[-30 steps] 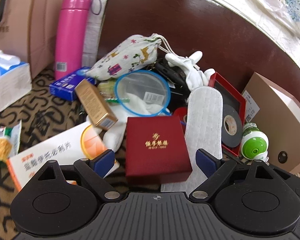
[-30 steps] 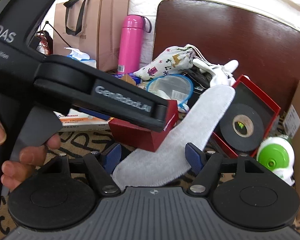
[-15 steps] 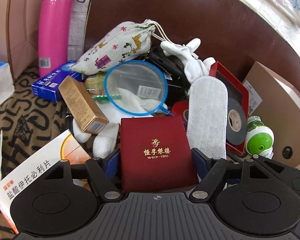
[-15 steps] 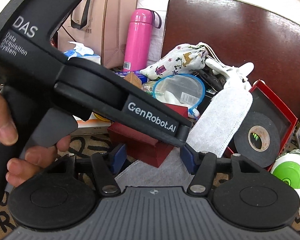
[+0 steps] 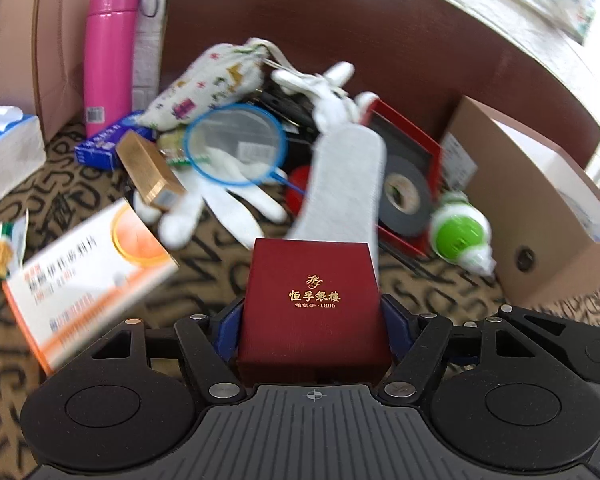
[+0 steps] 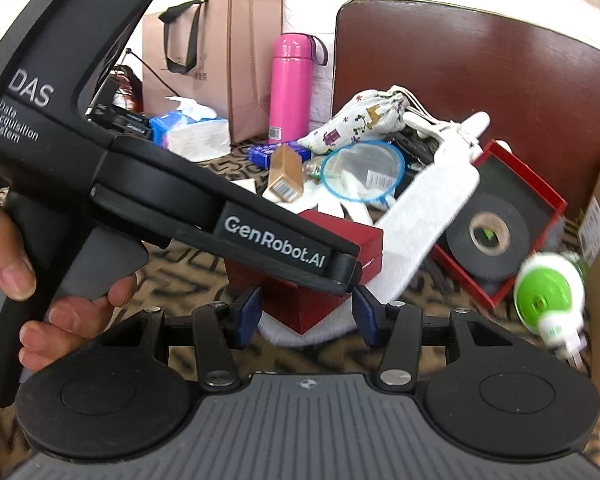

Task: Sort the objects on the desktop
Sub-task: 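Lift the red jewelry box with the left tool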

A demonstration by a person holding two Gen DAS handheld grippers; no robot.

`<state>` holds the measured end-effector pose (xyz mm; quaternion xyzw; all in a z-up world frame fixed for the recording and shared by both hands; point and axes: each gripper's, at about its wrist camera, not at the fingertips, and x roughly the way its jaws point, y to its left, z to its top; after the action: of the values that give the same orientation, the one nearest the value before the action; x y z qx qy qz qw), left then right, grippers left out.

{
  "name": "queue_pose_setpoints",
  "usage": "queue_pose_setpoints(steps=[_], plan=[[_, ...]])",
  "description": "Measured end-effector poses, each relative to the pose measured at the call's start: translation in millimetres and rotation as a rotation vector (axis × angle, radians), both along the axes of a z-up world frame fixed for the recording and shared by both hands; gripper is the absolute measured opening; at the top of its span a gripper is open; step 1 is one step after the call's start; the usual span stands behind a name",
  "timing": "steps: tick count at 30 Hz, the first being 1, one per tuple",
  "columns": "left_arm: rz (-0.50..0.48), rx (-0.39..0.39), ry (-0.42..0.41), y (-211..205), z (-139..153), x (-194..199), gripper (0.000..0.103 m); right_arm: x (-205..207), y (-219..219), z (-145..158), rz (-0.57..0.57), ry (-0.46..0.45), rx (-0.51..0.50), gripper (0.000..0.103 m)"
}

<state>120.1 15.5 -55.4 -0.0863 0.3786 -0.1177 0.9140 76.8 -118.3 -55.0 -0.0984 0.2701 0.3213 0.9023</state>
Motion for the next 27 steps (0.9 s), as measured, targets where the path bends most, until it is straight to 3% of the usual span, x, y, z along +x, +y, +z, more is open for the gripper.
queue_pose_setpoints(steps=[7,13,15,21,27], plan=[[-0.085,-0.067,0.049,-40.2,-10.4,-43.3,0.071,-44.2,-52.0,-1.3,-0.018,0.027,-0.023,0.055],[-0.235,-0.052,0.074,-90.2,-15.0,-67.5,0.072,-75.6,-97.8,-7.0,-0.102,0.086,0.007,0.055],[-0.266,-0.032,0.078,-104.5,-15.8,-71.3,0.082,-80.8,-106.5,-8.9,-0.131,0.094,0.003,0.058],[-0.253,0.009,0.096,-113.8,-16.6,-74.1,0.091,-88.6,-118.6,-12.0,-0.155,0.08,0.011,0.063],[-0.3,0.03,0.115,-117.3,-17.0,-74.0,0.084,-89.0,-116.7,-18.9,-0.149,0.095,0.011,0.063]])
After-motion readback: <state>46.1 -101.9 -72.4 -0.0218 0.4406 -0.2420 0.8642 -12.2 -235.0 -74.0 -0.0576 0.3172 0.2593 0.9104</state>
